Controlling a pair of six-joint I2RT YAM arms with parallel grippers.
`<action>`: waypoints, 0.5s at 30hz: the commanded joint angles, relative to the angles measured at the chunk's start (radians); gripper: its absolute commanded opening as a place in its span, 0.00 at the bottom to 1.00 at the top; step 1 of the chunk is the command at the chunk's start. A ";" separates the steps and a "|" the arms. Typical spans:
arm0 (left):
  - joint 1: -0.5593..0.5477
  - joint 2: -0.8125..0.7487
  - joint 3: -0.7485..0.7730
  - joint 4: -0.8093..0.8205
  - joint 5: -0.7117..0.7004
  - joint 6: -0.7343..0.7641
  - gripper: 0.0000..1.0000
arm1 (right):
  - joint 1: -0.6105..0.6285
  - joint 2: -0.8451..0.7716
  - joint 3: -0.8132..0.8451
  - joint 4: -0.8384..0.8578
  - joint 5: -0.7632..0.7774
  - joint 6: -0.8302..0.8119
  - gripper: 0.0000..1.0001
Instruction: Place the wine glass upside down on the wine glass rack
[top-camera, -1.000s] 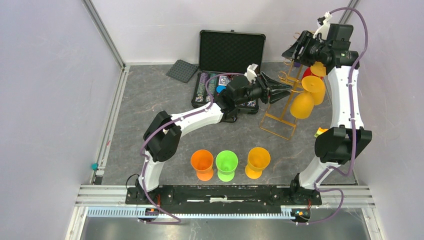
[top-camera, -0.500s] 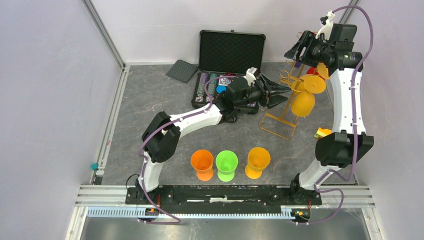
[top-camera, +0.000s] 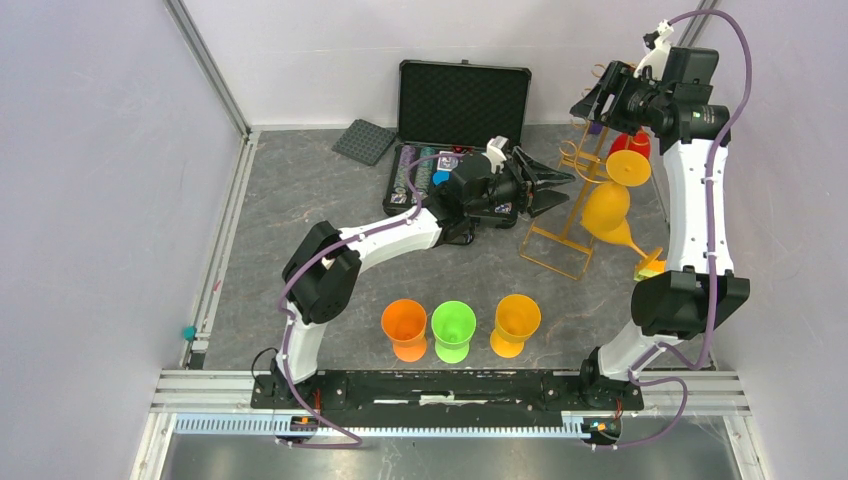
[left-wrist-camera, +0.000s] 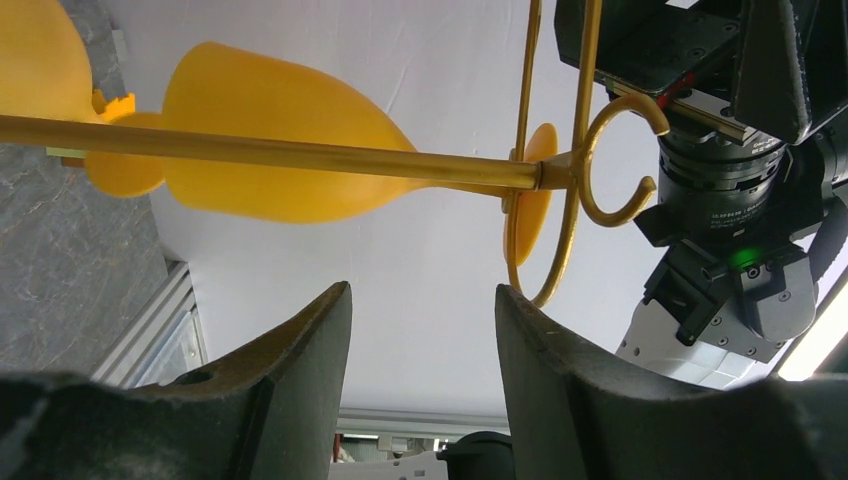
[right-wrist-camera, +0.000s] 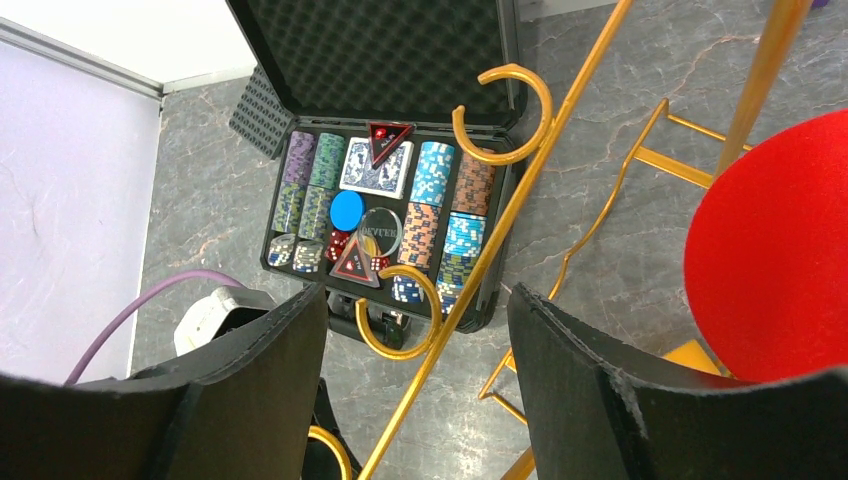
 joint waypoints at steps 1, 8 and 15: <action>0.006 -0.068 -0.011 0.048 0.006 0.013 0.60 | -0.003 -0.021 0.037 0.019 -0.007 -0.017 0.71; 0.032 -0.095 -0.065 0.059 0.001 0.028 0.61 | -0.003 -0.065 0.056 -0.032 0.041 -0.063 0.71; 0.065 -0.129 -0.140 0.078 0.013 0.034 0.61 | -0.003 -0.142 0.045 -0.017 0.076 -0.104 0.71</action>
